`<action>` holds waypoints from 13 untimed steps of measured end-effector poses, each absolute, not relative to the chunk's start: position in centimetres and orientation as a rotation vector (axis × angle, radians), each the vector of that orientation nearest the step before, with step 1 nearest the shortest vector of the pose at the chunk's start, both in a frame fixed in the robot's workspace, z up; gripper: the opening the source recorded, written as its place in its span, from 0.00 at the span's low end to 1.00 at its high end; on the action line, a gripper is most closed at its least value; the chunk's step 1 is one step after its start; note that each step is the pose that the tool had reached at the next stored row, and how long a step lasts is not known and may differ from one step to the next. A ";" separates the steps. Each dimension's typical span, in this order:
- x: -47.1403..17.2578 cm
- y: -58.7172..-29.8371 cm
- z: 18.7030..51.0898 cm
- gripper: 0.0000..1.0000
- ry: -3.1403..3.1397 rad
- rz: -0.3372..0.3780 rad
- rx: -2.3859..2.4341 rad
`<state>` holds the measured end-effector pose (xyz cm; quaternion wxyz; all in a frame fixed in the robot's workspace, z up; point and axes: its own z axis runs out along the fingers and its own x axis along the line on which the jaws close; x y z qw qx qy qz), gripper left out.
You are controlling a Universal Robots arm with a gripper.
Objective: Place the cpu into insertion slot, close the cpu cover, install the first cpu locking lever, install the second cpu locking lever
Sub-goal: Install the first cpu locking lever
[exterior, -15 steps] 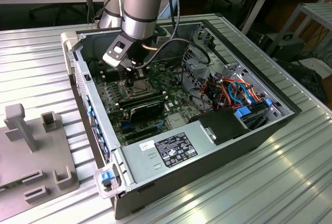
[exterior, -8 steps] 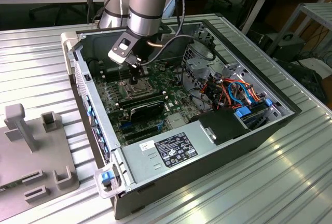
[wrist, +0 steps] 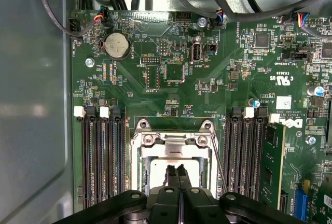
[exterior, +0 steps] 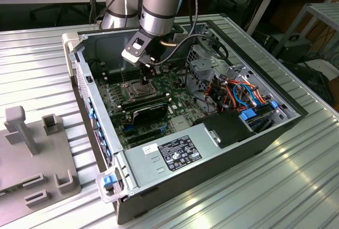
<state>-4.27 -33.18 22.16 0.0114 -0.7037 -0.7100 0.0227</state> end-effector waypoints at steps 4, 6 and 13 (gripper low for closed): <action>-4.3 -33.2 22.2 0.11 -2.215 0.071 -2.195; -4.3 -33.2 22.2 0.11 -2.215 0.071 -2.195; -4.2 -33.2 22.2 0.11 -2.233 0.071 -2.177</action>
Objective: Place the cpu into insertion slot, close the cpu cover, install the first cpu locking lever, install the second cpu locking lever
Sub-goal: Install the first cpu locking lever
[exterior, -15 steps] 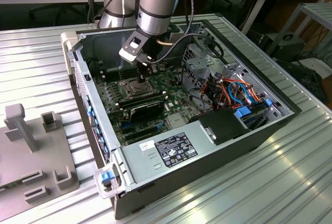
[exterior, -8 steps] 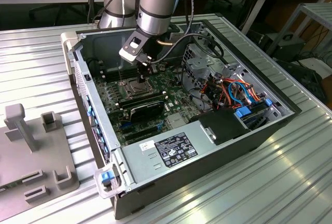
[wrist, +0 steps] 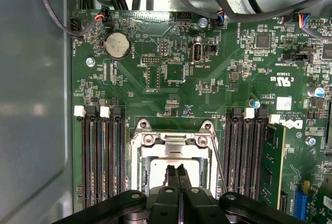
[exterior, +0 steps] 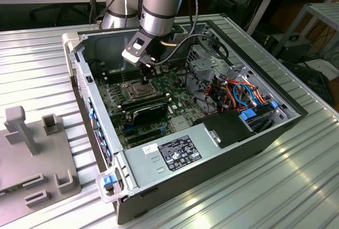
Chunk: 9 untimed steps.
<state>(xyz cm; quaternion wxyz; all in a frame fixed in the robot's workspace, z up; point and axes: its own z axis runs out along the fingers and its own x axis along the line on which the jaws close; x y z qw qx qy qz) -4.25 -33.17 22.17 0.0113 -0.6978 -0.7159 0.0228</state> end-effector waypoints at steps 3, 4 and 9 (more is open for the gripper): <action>-4.3 -33.2 22.4 0.11 -2.269 0.072 -2.140; -4.3 -33.2 22.7 0.11 -2.277 0.072 -2.131; -4.3 -33.2 24.8 0.11 -2.294 0.072 -2.114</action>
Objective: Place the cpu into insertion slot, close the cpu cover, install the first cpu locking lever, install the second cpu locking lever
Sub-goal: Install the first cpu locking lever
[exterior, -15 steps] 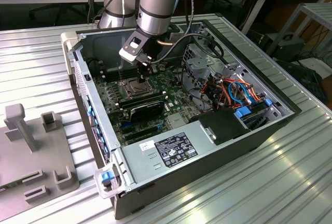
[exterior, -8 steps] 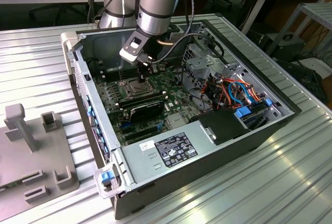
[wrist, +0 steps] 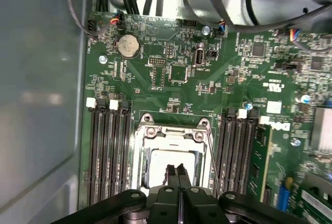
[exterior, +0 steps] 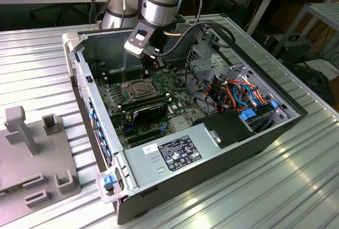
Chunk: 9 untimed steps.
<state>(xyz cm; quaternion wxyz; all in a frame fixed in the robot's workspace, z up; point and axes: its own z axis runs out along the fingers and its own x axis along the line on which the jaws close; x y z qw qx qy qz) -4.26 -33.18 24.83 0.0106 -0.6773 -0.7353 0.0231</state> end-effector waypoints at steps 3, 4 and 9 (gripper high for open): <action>-4.3 -33.2 25.5 0.11 -2.363 0.073 -2.039; -4.3 -33.2 25.5 0.11 -2.396 0.074 -2.001; -4.3 -33.2 25.5 0.11 -2.500 0.075 -1.874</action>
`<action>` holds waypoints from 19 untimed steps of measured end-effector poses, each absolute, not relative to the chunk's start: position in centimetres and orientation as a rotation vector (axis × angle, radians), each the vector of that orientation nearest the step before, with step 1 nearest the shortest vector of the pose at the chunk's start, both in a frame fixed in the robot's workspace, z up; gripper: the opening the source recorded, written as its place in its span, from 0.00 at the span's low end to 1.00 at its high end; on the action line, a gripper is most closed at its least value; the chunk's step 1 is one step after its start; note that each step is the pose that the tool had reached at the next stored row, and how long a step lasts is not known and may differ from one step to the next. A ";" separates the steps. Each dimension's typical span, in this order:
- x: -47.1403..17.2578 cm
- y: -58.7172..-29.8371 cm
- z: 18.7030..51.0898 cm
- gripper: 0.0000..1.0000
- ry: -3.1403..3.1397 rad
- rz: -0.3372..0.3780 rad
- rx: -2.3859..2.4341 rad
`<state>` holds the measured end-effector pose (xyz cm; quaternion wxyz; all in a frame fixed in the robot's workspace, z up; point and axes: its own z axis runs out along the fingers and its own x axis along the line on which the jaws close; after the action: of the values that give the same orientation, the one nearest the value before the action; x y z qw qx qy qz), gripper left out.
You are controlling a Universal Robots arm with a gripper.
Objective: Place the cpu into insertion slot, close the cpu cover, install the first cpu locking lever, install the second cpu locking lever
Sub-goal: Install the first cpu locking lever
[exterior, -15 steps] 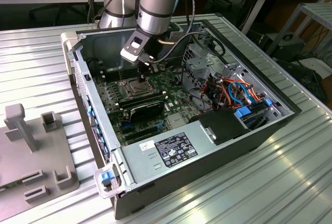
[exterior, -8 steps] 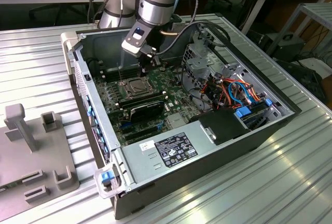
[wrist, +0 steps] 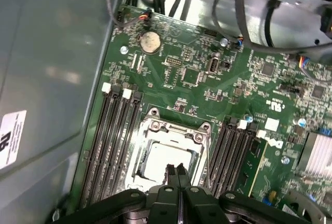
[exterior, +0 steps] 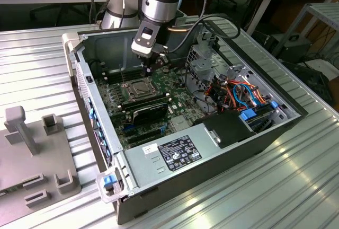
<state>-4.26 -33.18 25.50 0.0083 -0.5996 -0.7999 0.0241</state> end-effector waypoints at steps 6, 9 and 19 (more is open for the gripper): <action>-4.3 -33.2 25.5 0.11 -2.508 0.075 -1.863; -4.3 -33.2 25.5 0.11 -2.511 0.075 -1.859; -4.3 -33.2 25.5 0.11 -2.705 0.078 -1.573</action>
<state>-4.27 -33.18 25.51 0.0056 -0.5026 -0.8641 0.0248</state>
